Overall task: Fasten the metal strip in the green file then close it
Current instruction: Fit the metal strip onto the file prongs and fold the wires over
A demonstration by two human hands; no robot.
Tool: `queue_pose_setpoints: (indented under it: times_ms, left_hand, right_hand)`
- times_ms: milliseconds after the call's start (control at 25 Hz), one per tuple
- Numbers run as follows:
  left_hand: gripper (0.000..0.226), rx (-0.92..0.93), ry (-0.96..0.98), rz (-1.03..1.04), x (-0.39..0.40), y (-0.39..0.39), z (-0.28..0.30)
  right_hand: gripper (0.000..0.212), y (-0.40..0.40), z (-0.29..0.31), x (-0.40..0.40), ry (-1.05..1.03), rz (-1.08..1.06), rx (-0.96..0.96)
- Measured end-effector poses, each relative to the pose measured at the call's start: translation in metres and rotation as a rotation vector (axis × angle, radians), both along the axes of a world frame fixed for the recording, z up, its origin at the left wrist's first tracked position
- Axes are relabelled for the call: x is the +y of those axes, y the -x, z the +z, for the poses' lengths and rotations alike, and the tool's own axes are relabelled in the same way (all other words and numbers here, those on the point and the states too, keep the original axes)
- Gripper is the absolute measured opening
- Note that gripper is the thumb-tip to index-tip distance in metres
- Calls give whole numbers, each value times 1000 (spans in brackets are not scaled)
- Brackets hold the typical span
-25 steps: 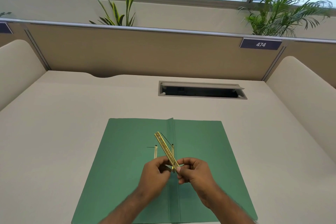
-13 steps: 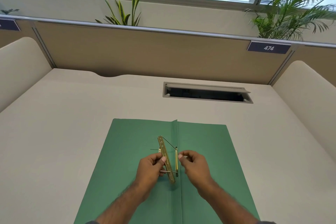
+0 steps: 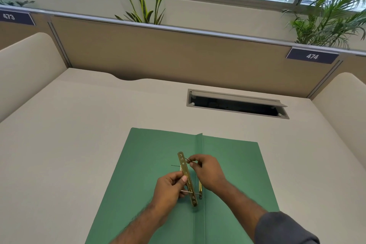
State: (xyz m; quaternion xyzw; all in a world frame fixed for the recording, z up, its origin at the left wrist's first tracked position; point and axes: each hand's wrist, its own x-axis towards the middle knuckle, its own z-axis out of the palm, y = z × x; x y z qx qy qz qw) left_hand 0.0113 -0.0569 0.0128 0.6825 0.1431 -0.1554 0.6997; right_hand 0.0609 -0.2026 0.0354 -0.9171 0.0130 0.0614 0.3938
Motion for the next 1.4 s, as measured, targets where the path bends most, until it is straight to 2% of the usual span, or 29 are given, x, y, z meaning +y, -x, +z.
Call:
queue_pose_setpoints:
  times_ms: [560, 840, 920, 1040, 1200, 1360, 1400]
  left_hand:
    - [19, -28, 8, -7, -2, 1, -2]
    - [14, -19, -3, -83, -9, -10, -5]
    - [16, -70, -79, -185, -10, -17, -6]
    - [22, -169, -304, -324, -13, -27, -9]
    - [58, -268, -539, -440, -15, -33, -13]
    - [57, -370, -688, -612, -15, -38, -12]
    - [56, -387, -705, -631, -15, -39, -13]
  right_hand:
    - [23, 8, -4, -3, 104, 122, -65]
    - [23, 15, -9, -14, 5, 6, -44]
    - [22, 18, -12, -23, -21, -40, -37]
    - [18, 26, -15, -36, -71, -97, -22]
    - [16, 41, -20, -43, -98, -137, 41]
    - [3, 53, -22, -43, -118, -175, 91]
    - [10, 56, -22, -41, -114, -179, 102]
